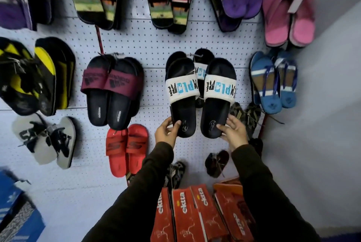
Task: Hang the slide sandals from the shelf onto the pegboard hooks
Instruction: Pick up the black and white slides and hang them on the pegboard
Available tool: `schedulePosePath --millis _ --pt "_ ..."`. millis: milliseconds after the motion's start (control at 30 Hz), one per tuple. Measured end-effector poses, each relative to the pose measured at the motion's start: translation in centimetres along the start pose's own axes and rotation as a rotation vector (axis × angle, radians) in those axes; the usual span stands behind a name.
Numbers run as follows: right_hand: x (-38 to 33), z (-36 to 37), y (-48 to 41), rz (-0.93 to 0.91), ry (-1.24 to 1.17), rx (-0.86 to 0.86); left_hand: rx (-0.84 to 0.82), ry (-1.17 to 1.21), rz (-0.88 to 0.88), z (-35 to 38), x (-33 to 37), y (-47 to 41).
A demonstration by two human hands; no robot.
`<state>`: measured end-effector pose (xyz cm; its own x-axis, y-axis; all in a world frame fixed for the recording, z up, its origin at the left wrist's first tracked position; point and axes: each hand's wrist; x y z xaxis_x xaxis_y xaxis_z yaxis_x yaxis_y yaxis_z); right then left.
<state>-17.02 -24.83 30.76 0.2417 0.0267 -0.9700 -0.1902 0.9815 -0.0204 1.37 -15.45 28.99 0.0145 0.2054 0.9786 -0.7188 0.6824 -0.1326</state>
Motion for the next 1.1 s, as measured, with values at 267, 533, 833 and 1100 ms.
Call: schedulePosePath --millis 267,533,833,1100 --pt "-6.6 1.6 -5.2 -0.072 -0.043 -0.035 0.025 -0.042 0.142 3.0 5.3 -5.1" --pt "-3.0 1.6 -8.2 0.046 0.048 -0.074 0.07 -0.096 0.066 3.2 1.5 -7.3" --pt "-0.4 2.9 -9.5 -0.378 0.345 0.087 0.17 -0.312 0.344 4.3 0.0 -7.9" --pt "-1.6 5.6 -13.0 -1.045 1.031 0.014 0.09 -1.181 0.98 7.4 3.6 -10.6"
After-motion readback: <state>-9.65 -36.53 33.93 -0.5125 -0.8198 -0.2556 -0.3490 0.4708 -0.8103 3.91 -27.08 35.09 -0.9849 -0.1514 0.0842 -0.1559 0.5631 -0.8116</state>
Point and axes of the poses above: each hand's wrist, its own y-axis away from the middle knuckle, its own z-axis out of the palm, x = y × z, and after that the axes turned 3 degrees about x, right-handed
